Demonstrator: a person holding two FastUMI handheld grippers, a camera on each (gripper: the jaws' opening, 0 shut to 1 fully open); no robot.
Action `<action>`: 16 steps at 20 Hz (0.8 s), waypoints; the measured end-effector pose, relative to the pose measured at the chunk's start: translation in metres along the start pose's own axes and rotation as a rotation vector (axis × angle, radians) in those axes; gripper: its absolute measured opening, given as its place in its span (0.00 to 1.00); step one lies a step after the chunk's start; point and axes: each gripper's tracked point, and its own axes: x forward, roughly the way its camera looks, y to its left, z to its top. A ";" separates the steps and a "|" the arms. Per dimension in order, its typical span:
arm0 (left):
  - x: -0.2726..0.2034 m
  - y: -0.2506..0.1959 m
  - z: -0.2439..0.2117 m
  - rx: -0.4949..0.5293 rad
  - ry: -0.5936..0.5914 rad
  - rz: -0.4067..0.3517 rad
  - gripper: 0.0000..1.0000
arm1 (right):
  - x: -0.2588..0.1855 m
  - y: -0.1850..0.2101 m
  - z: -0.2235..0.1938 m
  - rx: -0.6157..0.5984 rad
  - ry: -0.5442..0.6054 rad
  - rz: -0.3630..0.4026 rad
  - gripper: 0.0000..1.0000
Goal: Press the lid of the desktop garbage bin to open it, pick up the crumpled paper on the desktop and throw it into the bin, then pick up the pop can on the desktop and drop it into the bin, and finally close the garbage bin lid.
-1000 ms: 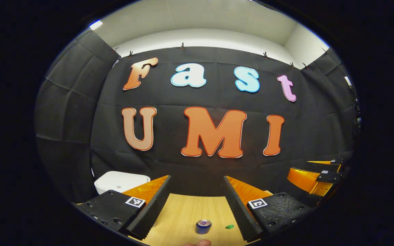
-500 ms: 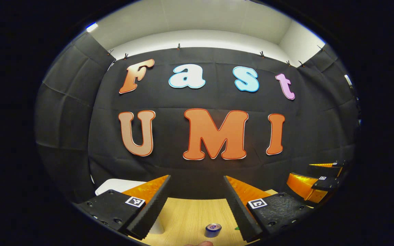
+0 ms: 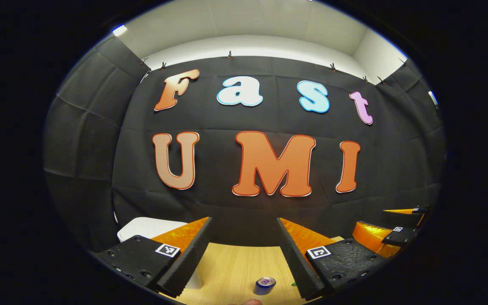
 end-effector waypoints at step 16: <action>-0.007 0.042 0.007 0.039 -0.009 0.068 0.90 | -0.002 0.021 -0.004 -0.006 0.011 0.029 0.94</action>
